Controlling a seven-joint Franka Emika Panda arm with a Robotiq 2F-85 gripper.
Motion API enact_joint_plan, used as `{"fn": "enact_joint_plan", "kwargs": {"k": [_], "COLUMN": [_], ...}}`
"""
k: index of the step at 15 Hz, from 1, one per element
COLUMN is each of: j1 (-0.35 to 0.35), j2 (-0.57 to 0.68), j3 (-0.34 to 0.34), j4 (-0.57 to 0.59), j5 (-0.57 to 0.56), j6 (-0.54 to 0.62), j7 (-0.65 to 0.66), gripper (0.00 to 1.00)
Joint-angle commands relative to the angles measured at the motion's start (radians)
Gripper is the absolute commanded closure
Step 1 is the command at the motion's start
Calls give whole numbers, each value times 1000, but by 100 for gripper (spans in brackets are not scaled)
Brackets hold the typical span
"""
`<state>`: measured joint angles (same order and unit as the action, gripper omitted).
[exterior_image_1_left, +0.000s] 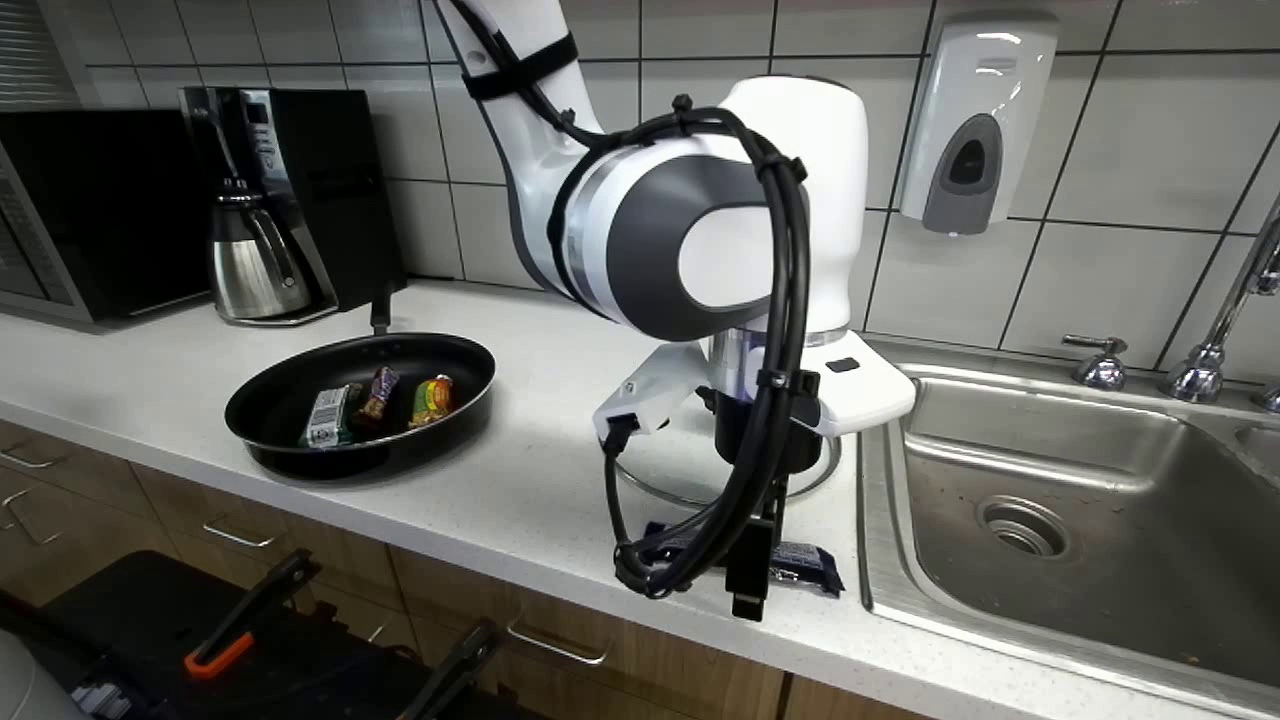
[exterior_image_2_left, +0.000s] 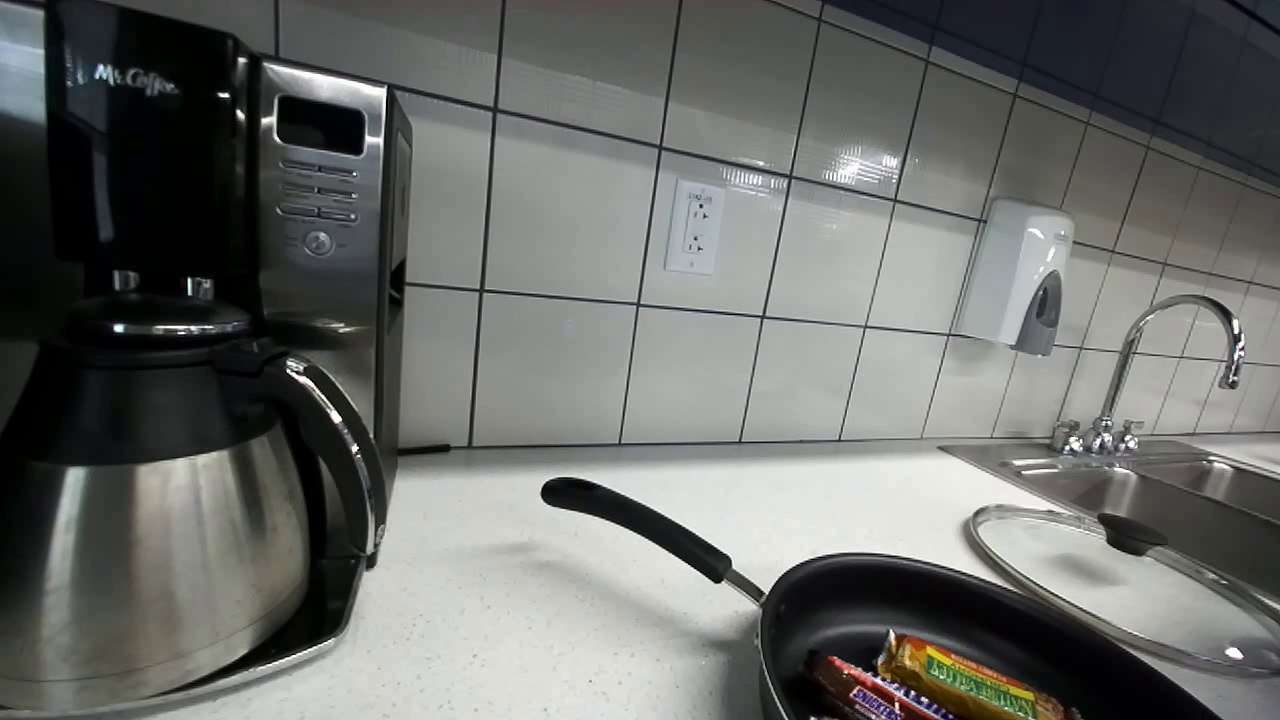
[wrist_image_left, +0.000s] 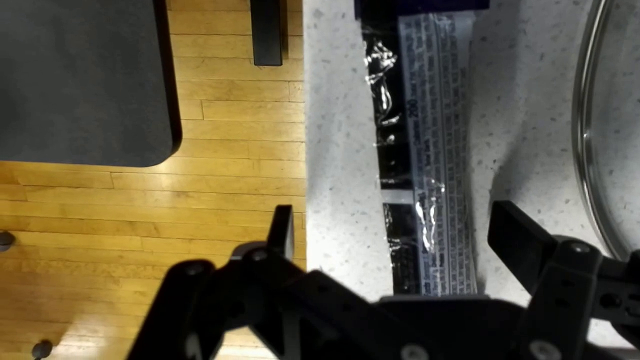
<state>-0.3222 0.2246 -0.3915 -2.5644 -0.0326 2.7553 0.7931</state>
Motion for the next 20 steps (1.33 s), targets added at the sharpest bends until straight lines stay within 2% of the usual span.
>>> {"fn": "enact_joint_plan", "kwargs": {"k": [1,3,4,5,14,20], "j1": [16,20,22,24,16,40], "j2": [9,6,6,5,-12,-107], "j3": [-18,-21,-24,-27,-25,-73], "j4": [13,10,9,8,2,-26], "j5": [34,32,27,25,60,-3], "j6": [-3,0,4,5,6,-26], "j7": [-48,-53,-54,-54,-86,-65], "gripper": [0,0,25,26,95,94]}}
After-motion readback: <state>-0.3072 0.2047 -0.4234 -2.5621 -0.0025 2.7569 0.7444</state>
